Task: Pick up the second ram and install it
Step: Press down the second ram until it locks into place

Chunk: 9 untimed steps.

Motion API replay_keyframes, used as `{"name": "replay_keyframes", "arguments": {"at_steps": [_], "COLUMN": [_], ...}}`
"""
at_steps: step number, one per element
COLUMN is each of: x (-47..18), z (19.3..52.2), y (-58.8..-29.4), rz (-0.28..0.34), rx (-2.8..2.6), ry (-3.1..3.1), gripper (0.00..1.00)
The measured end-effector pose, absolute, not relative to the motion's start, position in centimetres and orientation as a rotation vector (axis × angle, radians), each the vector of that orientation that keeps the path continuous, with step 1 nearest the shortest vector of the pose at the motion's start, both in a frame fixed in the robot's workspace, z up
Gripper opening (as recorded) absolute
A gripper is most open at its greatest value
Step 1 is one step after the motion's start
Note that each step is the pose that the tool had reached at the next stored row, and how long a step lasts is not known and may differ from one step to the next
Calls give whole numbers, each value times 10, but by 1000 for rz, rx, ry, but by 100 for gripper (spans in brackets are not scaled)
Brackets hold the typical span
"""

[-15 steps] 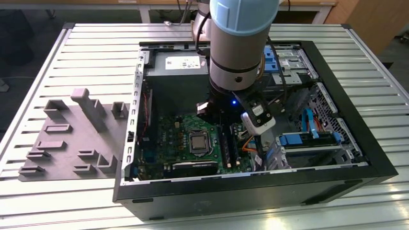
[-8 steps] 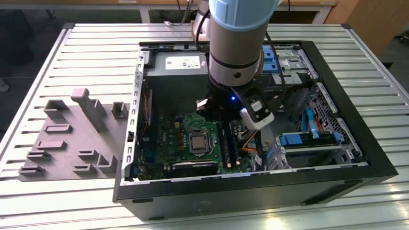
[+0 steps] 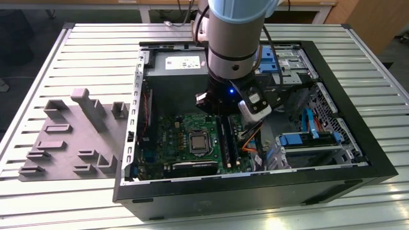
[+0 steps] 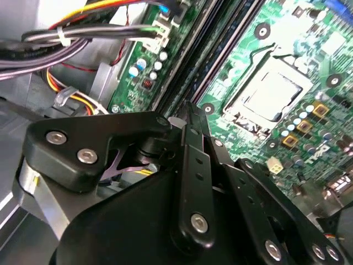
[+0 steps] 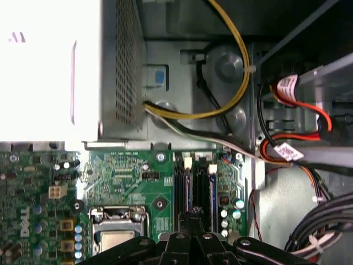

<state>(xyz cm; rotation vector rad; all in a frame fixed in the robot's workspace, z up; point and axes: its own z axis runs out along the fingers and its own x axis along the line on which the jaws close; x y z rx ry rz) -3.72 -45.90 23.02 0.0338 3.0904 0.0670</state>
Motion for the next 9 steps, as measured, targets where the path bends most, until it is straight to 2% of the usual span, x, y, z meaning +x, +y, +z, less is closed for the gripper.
{"name": "replay_keyframes", "arguments": {"at_steps": [9], "x": [-36], "z": [230], "y": [-449], "rz": [68], "rx": [34], "ry": [3090], "gripper": [11]}}
